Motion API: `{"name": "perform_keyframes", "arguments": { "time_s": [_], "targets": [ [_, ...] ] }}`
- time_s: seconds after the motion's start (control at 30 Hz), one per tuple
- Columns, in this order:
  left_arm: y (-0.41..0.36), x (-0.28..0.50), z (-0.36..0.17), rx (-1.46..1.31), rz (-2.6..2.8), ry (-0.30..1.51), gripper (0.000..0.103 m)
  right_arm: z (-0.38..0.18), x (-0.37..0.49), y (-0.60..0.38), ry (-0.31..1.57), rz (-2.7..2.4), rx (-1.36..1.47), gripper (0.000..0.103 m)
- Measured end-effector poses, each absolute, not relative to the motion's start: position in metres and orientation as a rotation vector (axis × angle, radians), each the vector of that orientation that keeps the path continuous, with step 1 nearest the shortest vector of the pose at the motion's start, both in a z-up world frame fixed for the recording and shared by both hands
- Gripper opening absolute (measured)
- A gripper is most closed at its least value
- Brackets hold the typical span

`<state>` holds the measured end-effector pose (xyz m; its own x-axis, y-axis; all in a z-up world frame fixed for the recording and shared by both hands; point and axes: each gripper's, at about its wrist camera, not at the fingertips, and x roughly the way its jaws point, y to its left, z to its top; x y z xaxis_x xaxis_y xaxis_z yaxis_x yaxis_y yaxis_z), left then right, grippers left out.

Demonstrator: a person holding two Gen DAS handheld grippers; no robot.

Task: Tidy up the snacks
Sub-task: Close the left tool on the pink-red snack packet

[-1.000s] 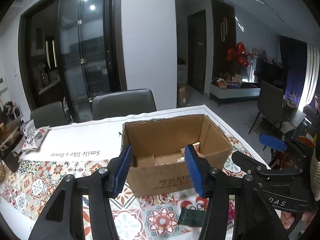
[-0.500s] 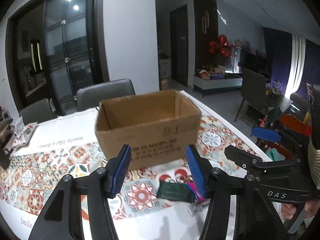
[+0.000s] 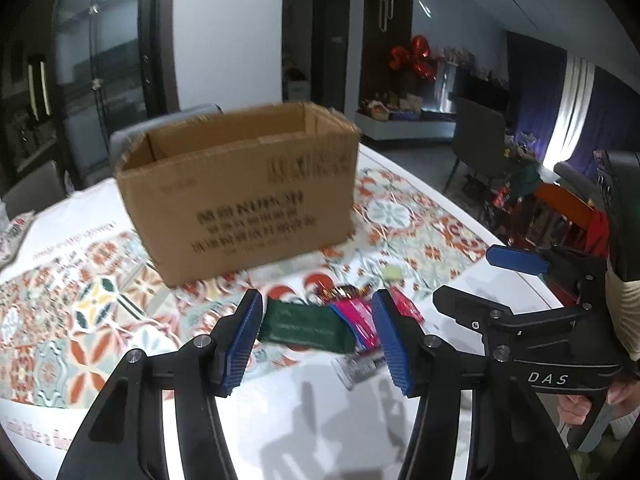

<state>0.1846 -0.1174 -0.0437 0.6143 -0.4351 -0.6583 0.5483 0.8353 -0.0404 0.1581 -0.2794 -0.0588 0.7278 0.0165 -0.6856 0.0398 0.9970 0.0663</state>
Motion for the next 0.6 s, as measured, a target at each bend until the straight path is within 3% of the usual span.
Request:
{"name": "perform_keyframes", "arguments": {
  "time_s": [0.1, 0.3, 0.6],
  "targets": [
    [-0.124, 0.187, -0.058, 0.164, -0.602, 0.750, 0.055, -0.072, 0.155, -0.282, 0.784, -0.022, 0.088, 0.081],
    [-0.136, 0.194, -0.084, 0.124, -0.685, 0.838, 0.041, -0.089, 0.149, -0.287, 0.817, -0.044, 0.094, 0.081],
    [-0.152, 0.213, -0.114, 0.062, -0.705, 0.940, 0.040, -0.101, 0.151, -0.297, 0.839, -0.084, 0.117, 0.081]
  ]
}}
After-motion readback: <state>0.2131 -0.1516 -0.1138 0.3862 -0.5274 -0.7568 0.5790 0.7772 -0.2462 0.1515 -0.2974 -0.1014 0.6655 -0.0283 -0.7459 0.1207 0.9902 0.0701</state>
